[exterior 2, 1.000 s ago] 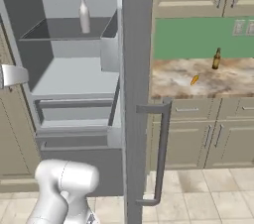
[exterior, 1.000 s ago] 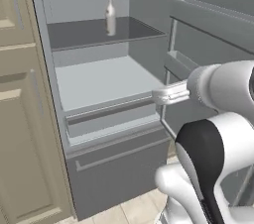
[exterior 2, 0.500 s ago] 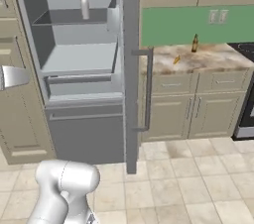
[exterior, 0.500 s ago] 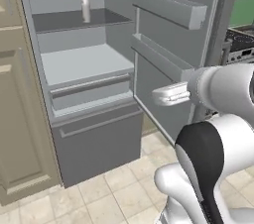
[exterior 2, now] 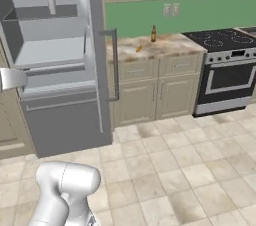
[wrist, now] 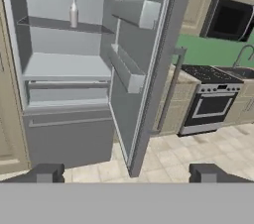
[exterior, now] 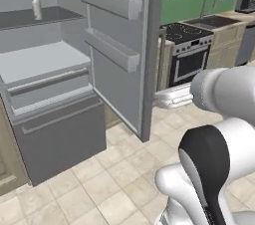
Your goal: Place the liquor and beer on the top shelf of the fridge to keep them out of children's reach, and place the carrot on lower shelves for easy access.
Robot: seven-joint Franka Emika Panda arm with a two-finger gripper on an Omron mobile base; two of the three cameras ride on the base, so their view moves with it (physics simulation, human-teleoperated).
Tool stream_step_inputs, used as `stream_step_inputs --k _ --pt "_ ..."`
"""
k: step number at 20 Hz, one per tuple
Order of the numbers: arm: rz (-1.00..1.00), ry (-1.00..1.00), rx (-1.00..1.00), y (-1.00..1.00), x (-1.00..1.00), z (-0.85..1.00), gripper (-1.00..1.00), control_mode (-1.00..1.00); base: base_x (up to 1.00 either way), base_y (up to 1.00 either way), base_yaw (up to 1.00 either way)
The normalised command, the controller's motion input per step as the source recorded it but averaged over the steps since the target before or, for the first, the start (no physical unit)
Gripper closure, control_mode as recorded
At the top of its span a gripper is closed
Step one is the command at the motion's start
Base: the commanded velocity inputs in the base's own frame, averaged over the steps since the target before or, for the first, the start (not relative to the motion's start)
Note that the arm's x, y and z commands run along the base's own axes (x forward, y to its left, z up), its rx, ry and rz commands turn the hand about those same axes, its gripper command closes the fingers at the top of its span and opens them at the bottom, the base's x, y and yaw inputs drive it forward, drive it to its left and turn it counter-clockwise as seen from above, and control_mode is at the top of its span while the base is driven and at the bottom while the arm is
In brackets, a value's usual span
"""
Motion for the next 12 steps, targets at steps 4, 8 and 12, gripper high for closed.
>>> stream_step_inputs --k 4,8,12 --pt "0.00 0.00 0.00 0.00 0.00 0.00 -1.00 1.00 0.00 -0.79 -0.41" --pt "0.00 0.00 0.00 0.00 0.00 0.00 -1.00 1.00 0.18 -0.90 -0.32" --pt "0.00 0.00 0.00 0.00 0.00 0.00 -1.00 1.00 0.34 -0.95 -0.24"
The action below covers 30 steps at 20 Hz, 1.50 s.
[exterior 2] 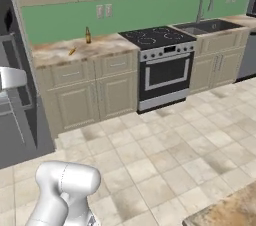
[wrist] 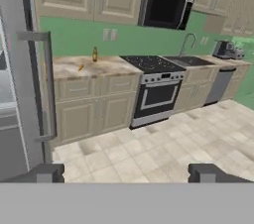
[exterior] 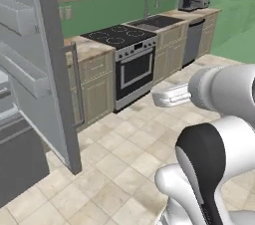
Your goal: Place the liquor and beer on the top shelf of the fridge to keep them out of children's reach, and place the carrot on lower shelves for easy access.
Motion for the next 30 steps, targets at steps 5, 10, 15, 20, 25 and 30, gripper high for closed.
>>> stream_step_inputs --k 5,10,15,20,25,30 --pt "0.00 0.00 0.00 0.00 0.00 0.00 -1.00 1.00 0.63 -0.69 -0.12" --pt "0.00 0.00 0.00 0.00 0.00 0.00 -1.00 1.00 0.98 -0.14 0.04" --pt "0.00 0.00 0.00 0.00 0.00 0.00 -1.00 1.00 1.00 0.00 0.17" --pt "0.00 0.00 0.00 0.00 0.00 0.00 -1.00 1.00 1.00 0.00 0.26" --pt "0.00 0.00 0.00 0.00 0.00 0.00 -1.00 1.00 1.00 0.00 0.34" --pt "0.00 0.00 0.00 0.00 0.00 0.00 -1.00 1.00 1.00 0.00 0.43"
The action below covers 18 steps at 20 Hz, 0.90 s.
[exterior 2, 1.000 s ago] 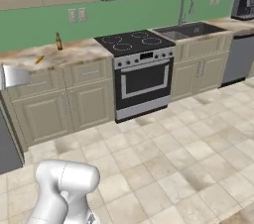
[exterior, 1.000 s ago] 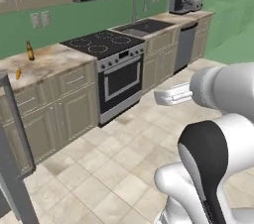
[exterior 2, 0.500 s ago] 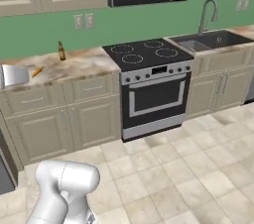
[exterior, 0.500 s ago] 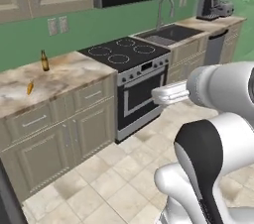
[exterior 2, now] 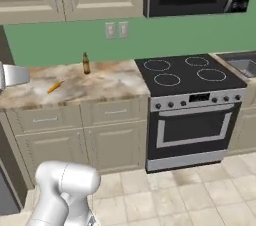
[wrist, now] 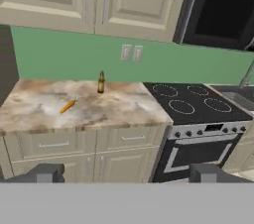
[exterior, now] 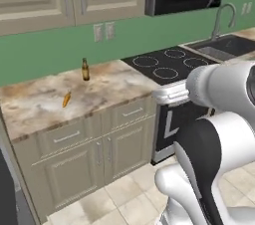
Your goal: Place the liquor and beer on the top shelf of the fridge to keep them out of children's reach, and place the carrot on lower shelves for easy access.
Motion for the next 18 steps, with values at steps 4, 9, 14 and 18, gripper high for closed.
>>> stream_step_inputs --k 4,9,14,18 --pt "0.00 0.00 0.00 0.00 0.00 0.00 -1.00 1.00 1.00 -0.12 0.49" --pt "0.00 0.00 0.00 0.00 0.00 0.00 -1.00 1.00 0.99 -0.28 0.52" --pt "0.00 0.00 0.00 0.00 0.00 0.00 -1.00 1.00 0.77 -0.46 0.52" --pt "0.00 0.00 0.00 0.00 0.00 0.00 -1.00 1.00 0.57 -0.50 0.51"
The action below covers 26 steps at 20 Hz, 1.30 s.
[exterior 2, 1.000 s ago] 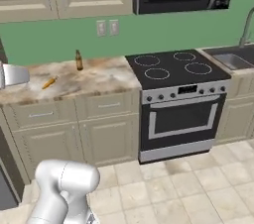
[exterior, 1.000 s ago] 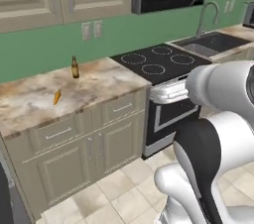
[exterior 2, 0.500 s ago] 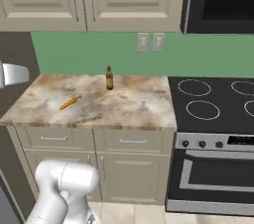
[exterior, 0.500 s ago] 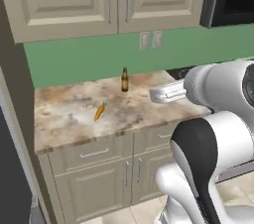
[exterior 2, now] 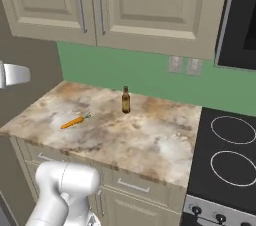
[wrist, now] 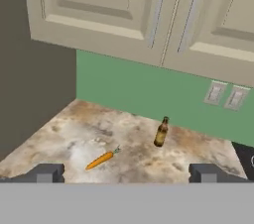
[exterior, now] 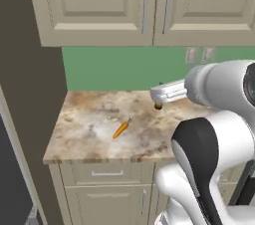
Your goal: Place the liquor and beer on the top shelf of the fridge to keep them out of children's reach, and place the carrot on lower shelves for easy access.
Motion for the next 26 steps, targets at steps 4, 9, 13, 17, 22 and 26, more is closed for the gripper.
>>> stream_step_inputs --k 4,9,13,17,22,26 --pt "0.00 0.00 0.00 0.00 0.00 0.00 -1.00 1.00 0.41 -0.43 0.48" --pt "0.29 0.10 0.06 -0.46 0.21 -0.66 -1.00 -1.00 0.00 0.00 0.00" --pt "0.13 0.06 0.07 -0.54 0.24 -0.76 -1.00 -1.00 0.00 0.00 0.00" --pt "0.11 0.02 0.07 -0.41 0.32 -0.66 -1.00 -1.00 0.00 0.00 0.00" --pt "0.07 0.00 0.03 -0.31 0.30 -0.30 -1.00 -1.00 0.00 0.00 0.00" --pt "0.02 0.00 0.02 -0.46 0.31 -0.07 -1.00 -1.00 0.00 0.00 0.00"
